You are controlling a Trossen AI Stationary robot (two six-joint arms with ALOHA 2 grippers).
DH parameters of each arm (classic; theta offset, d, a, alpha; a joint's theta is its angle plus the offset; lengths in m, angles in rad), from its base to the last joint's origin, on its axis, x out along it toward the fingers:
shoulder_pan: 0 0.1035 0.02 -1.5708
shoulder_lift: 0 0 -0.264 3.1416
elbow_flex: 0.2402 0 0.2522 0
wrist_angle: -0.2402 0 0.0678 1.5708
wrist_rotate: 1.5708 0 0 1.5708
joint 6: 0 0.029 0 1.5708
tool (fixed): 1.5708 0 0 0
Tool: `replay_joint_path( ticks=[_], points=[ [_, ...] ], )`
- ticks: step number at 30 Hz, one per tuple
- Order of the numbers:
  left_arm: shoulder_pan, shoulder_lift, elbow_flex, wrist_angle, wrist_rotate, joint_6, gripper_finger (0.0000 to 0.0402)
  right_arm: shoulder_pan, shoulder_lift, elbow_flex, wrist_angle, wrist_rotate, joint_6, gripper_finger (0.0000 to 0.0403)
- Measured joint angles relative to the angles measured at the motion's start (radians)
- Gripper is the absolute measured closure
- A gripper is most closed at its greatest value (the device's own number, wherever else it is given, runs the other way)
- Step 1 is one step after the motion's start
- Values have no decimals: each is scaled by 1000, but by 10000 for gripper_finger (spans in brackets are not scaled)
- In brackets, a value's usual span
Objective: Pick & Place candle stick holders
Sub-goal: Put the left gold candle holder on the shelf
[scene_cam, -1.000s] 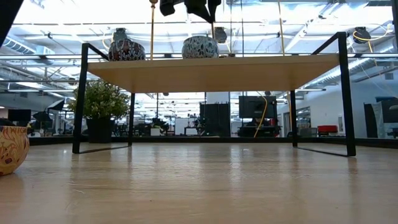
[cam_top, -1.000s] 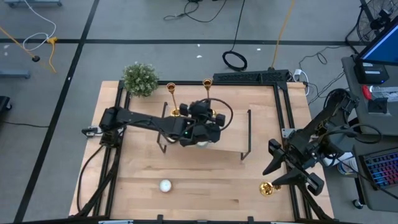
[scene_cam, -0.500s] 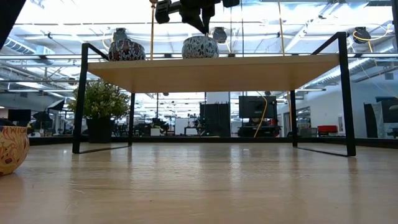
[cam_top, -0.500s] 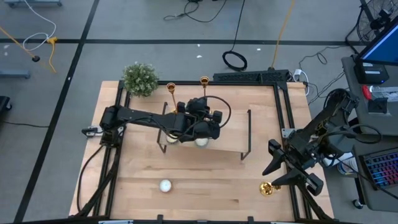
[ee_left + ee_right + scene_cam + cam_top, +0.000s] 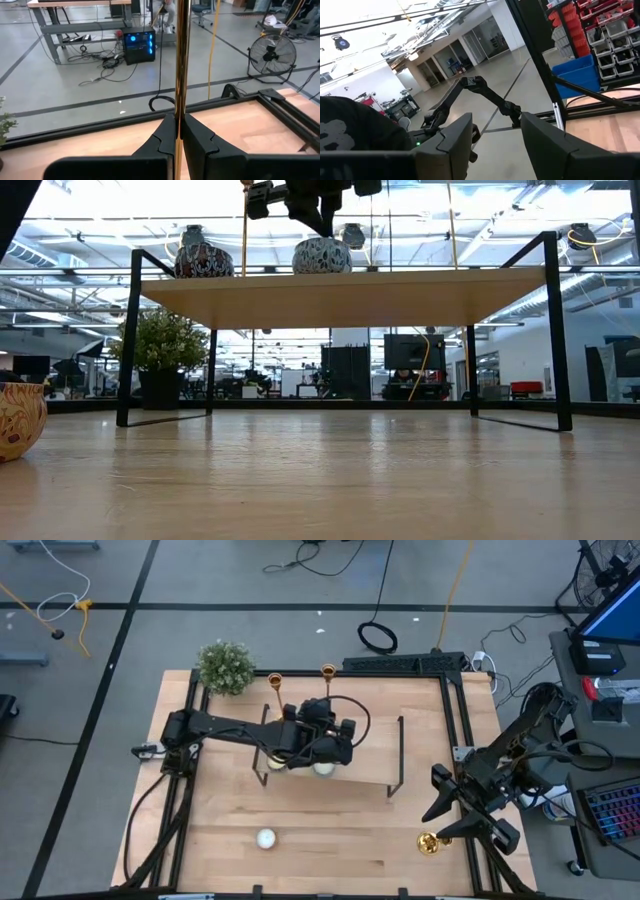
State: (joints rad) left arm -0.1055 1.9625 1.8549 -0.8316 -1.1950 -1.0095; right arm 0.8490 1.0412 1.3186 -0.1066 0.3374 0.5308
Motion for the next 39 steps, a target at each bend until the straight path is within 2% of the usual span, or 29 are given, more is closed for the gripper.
replay_joint_path(
  ticks=[6,36,39],
  points=[
    [8,2,0,-46,23,-30,387,0,0,0,0,0,0,238],
    [15,24,0,-36,49,-28,387,0,0,0,-6,0,5,238],
    [15,24,0,-38,59,-29,378,0,0,0,-11,0,4,238]
  ],
)
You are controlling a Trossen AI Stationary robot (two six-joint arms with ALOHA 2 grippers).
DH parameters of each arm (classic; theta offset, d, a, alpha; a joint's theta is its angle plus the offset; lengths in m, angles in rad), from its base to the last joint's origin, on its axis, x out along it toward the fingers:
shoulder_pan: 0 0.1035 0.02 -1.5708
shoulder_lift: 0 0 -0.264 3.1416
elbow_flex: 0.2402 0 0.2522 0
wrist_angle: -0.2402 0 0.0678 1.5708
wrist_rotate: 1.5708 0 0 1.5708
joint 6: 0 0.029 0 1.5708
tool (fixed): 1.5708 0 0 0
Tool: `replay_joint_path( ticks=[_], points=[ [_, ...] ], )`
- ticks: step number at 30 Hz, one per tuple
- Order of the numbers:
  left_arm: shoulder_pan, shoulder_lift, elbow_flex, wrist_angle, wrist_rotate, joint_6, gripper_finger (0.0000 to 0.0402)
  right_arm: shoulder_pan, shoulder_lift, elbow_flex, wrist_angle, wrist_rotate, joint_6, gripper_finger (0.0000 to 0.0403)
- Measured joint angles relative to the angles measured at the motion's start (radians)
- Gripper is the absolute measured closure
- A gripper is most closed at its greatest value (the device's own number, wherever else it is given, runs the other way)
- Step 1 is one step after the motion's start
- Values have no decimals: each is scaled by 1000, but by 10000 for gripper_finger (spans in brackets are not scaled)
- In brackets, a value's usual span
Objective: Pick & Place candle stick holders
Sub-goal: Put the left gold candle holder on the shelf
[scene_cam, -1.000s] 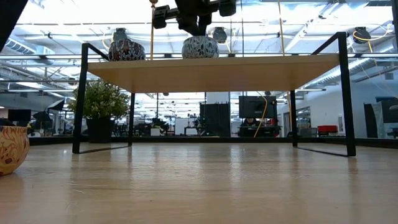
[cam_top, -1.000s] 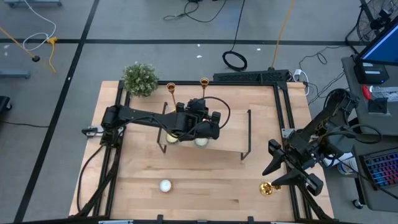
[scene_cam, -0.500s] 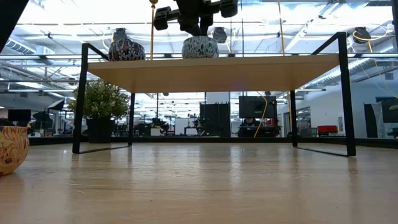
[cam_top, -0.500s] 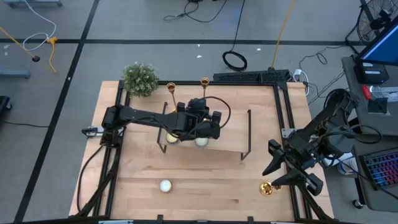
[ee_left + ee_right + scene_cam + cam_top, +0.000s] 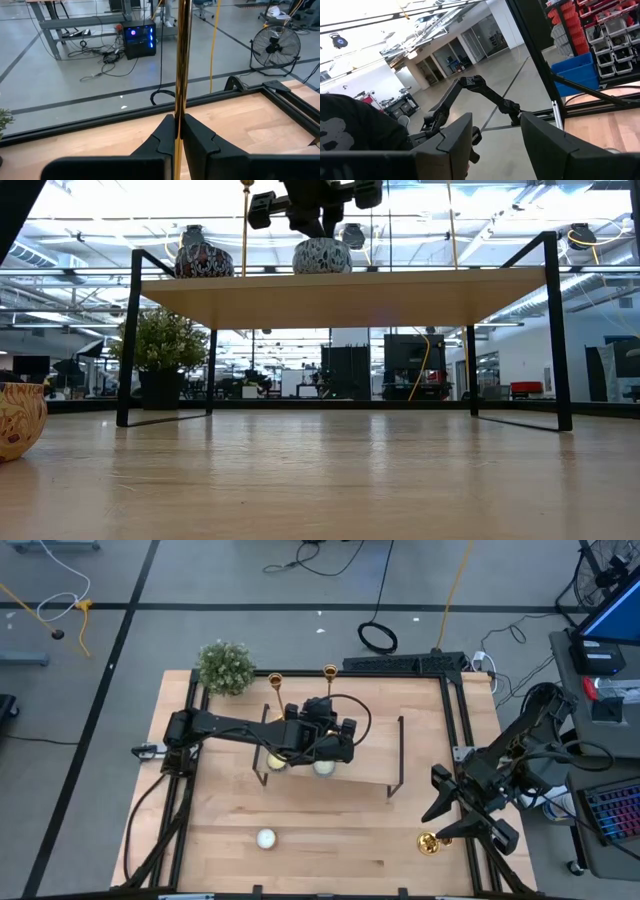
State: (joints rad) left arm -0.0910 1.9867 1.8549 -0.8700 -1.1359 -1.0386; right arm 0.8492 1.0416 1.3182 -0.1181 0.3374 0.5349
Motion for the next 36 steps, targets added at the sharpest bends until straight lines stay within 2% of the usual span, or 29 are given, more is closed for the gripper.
replay_joint_path(
  ticks=[4,12,19,26,29,36],
  points=[
    [0,0,0,-1,15,5,364,0,0,0,0,0,-1,238],
    [-5,1,0,-1,51,42,381,0,0,0,0,0,-1,238],
    [-23,1,0,-6,38,11,360,0,0,0,0,0,-1,238],
    [-26,2,-1,-22,39,8,388,0,0,0,0,0,-1,238],
    [-26,2,-1,-37,37,5,388,0,0,0,0,0,-1,238],
    [-26,2,-1,-79,35,-57,362,0,0,0,0,0,-1,238]
  ],
)
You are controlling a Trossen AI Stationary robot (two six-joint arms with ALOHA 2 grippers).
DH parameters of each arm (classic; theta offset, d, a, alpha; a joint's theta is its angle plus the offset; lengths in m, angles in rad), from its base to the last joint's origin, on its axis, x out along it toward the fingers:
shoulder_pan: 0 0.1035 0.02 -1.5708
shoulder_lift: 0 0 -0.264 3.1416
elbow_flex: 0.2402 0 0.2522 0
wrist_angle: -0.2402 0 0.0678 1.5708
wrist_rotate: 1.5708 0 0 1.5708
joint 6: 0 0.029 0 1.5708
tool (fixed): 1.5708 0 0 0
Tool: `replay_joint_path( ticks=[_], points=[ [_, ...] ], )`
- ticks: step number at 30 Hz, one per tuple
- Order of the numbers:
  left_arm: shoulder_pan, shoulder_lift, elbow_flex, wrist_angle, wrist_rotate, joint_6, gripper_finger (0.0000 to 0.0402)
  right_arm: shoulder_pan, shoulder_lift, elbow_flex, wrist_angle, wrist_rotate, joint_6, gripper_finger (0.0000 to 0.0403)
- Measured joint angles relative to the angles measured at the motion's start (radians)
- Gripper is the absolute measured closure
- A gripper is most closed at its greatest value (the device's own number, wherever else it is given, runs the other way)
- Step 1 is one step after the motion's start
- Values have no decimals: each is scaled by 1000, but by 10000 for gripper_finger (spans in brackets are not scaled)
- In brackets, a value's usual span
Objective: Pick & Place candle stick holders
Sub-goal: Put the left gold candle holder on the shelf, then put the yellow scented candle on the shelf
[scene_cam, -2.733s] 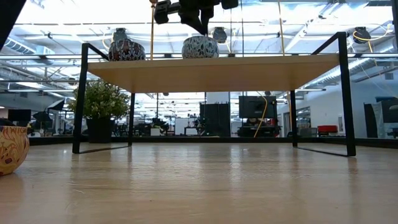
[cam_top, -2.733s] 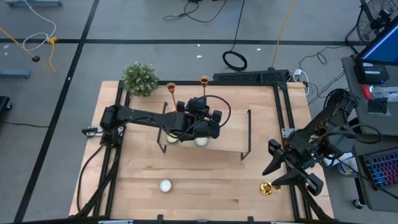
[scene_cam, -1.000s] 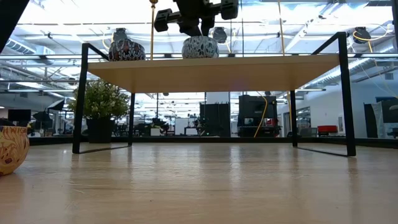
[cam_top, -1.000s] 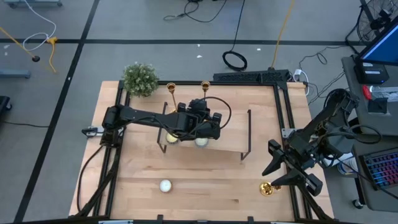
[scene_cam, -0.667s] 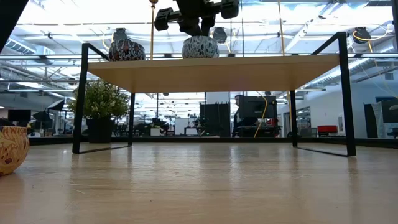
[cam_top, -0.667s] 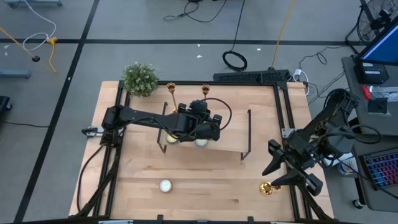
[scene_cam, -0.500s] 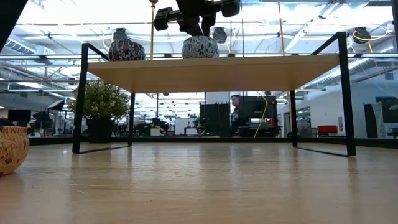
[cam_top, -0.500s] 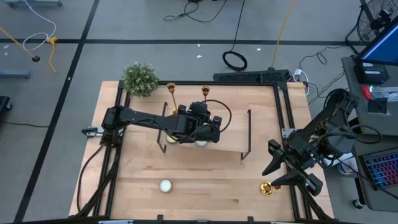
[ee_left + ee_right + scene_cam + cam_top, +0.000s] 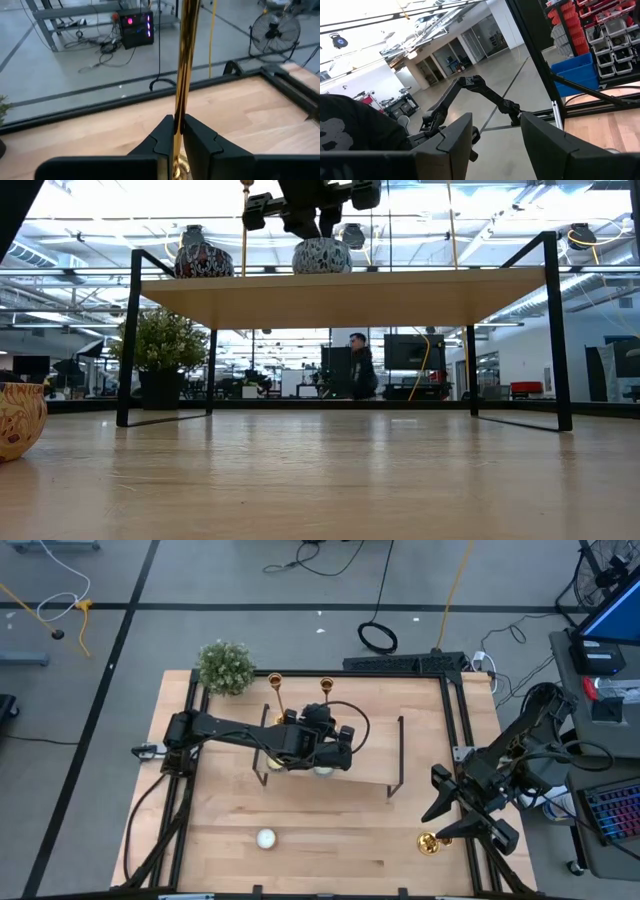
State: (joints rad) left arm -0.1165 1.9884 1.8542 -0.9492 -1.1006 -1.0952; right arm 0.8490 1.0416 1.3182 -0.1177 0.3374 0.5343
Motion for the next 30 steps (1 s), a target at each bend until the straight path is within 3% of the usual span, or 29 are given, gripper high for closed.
replay_joint_path(
  ticks=[9,18,30],
  points=[
    [0,0,0,-1,17,20,376,0,0,0,-1,0,0,238],
    [-5,0,0,-20,52,-3,303,0,0,0,-1,0,0,238],
    [-29,-4,0,-52,89,-50,243,0,-1,0,-7,-1,2,238]
  ],
)
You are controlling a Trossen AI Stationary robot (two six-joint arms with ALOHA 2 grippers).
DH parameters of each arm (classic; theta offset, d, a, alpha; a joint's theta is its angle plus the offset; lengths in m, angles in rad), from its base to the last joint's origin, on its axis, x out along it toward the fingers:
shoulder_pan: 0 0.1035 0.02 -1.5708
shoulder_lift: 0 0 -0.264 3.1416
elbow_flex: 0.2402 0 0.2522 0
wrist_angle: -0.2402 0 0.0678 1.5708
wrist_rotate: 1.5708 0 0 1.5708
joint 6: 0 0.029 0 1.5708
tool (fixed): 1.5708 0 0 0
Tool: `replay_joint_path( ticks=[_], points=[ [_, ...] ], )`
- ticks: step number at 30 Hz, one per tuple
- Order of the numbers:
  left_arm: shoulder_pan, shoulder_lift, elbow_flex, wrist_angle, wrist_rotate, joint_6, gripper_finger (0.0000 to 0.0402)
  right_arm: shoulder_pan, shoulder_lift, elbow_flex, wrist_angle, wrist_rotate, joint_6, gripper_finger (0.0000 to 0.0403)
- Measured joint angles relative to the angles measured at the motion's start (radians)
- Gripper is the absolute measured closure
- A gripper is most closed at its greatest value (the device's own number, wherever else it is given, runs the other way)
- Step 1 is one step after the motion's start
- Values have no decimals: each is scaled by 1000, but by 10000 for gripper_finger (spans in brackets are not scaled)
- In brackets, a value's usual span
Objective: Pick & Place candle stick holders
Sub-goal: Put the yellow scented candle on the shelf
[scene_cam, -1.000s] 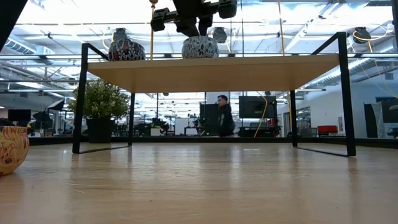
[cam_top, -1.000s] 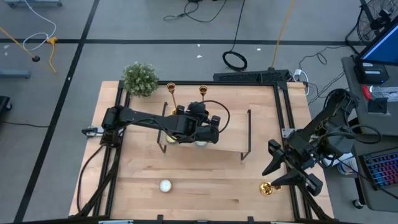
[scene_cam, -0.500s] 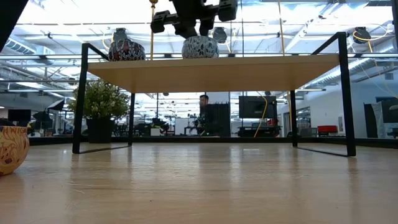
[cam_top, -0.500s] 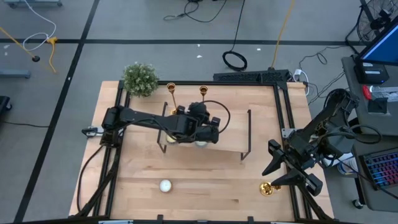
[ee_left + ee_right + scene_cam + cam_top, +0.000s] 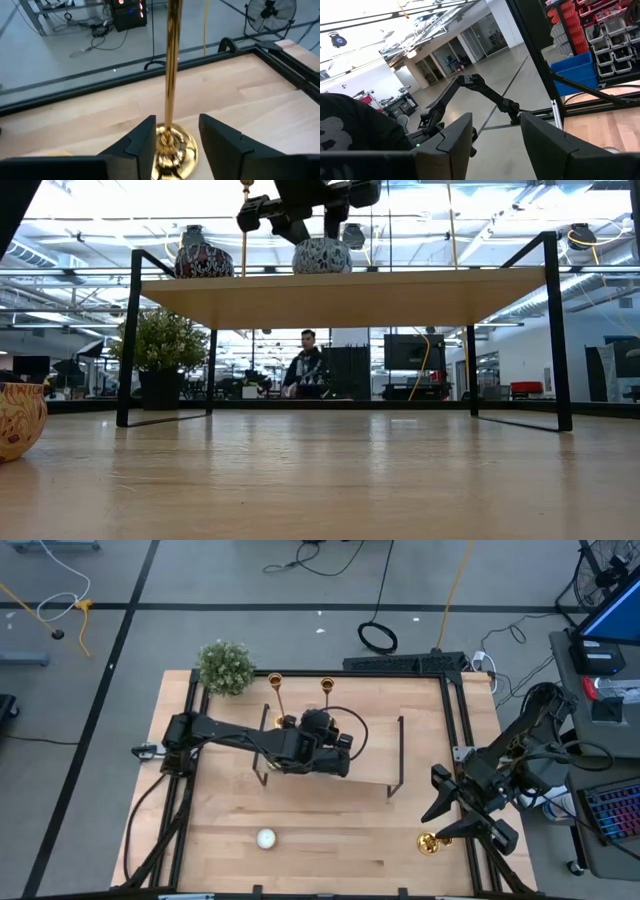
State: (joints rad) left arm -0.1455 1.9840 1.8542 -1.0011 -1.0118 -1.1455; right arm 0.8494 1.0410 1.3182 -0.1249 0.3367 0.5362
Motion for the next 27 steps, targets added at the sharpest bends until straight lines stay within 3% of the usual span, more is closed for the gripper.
replay_joint_path(
  ticks=[8,15,20,27],
  points=[
    [-56,-60,2,-94,-16,-92,181,0,-12,0,-11,0,0,238],
    [-115,-115,1,-253,40,-221,172,0,-13,0,-10,1,-2,238],
    [-210,-145,1,-218,180,-178,172,0,-13,0,-11,1,-3,238],
    [-350,-184,-1,-88,482,-171,172,0,-13,0,-14,1,-23,238]
  ],
)
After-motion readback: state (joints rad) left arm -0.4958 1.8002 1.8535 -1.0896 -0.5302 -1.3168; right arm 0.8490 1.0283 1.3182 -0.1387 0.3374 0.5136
